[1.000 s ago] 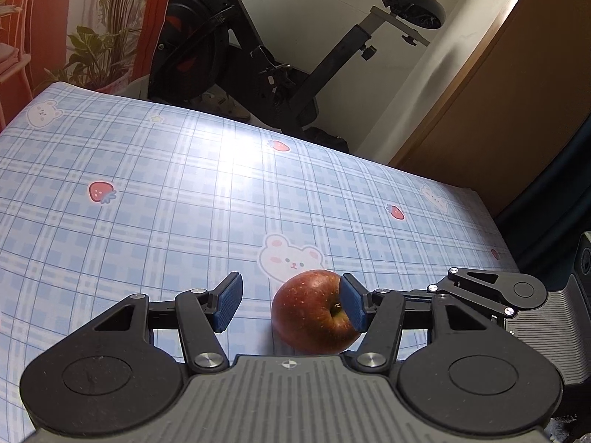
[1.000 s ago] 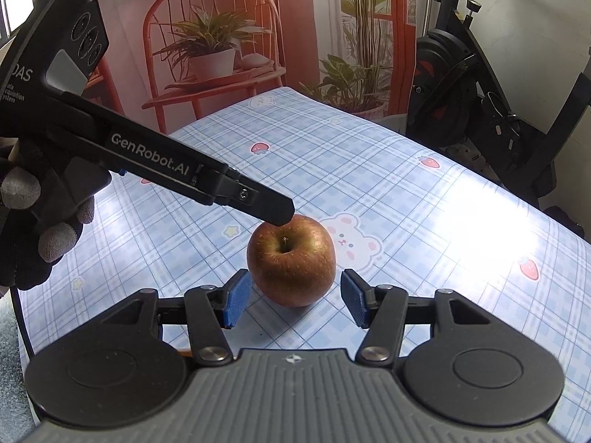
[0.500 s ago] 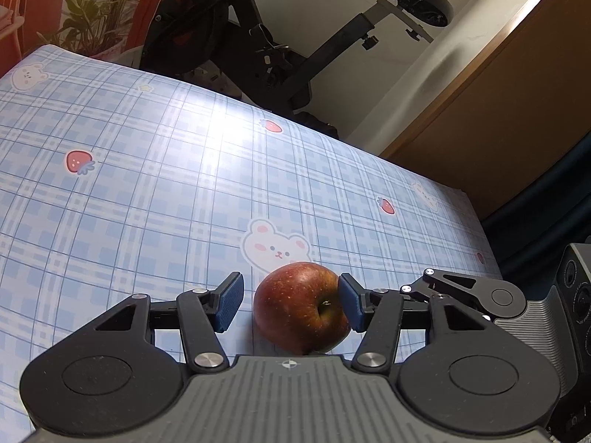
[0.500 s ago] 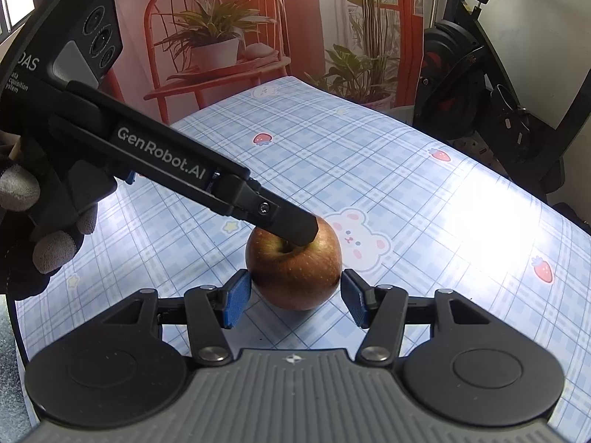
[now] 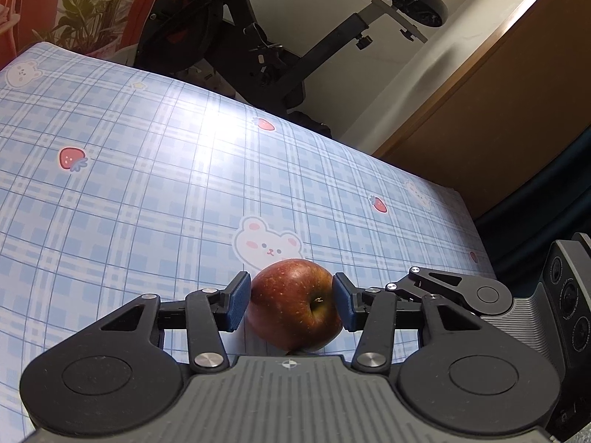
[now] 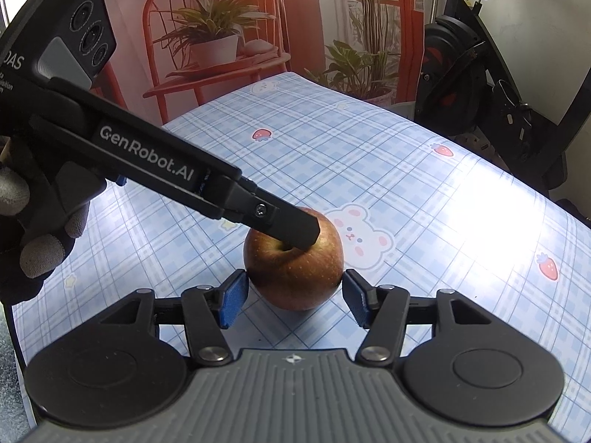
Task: Organize fruits
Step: 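Carry the red apple in the left tool over the cream plate and lower it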
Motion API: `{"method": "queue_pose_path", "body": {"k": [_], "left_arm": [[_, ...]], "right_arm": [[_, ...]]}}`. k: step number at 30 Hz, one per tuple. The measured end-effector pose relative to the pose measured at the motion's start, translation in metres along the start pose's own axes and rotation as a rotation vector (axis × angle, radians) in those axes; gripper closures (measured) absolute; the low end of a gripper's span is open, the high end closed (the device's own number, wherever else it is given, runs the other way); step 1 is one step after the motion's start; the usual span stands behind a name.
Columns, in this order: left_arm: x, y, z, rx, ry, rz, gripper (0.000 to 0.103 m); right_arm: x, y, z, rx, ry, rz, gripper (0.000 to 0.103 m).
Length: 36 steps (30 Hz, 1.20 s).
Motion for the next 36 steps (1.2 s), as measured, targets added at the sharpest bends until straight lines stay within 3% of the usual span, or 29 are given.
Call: {"method": "queue_pose_path", "body": {"k": [19, 36], "left_arm": [[-0.025, -0.025, -0.015, 0.02, -0.028, -0.02, 0.052], [-0.043, -0.074, -0.052, 0.049, -0.039, -0.042, 0.052]], "right_arm": [[-0.033, 0.01, -0.006, -0.024, -0.024, -0.024, 0.045], [-0.092, 0.031, -0.047, -0.028, -0.043, -0.049, 0.045]]}}
Point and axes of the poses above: each gripper's, at about its wrist camera, not at the fingertips, and x roughly the way its jaws point, y to its left, z to its top, the point moved 8 cm from there along x, roughly the way its jaws point, and after that the axes turned 13 degrees about y, right-handed, at the moved point
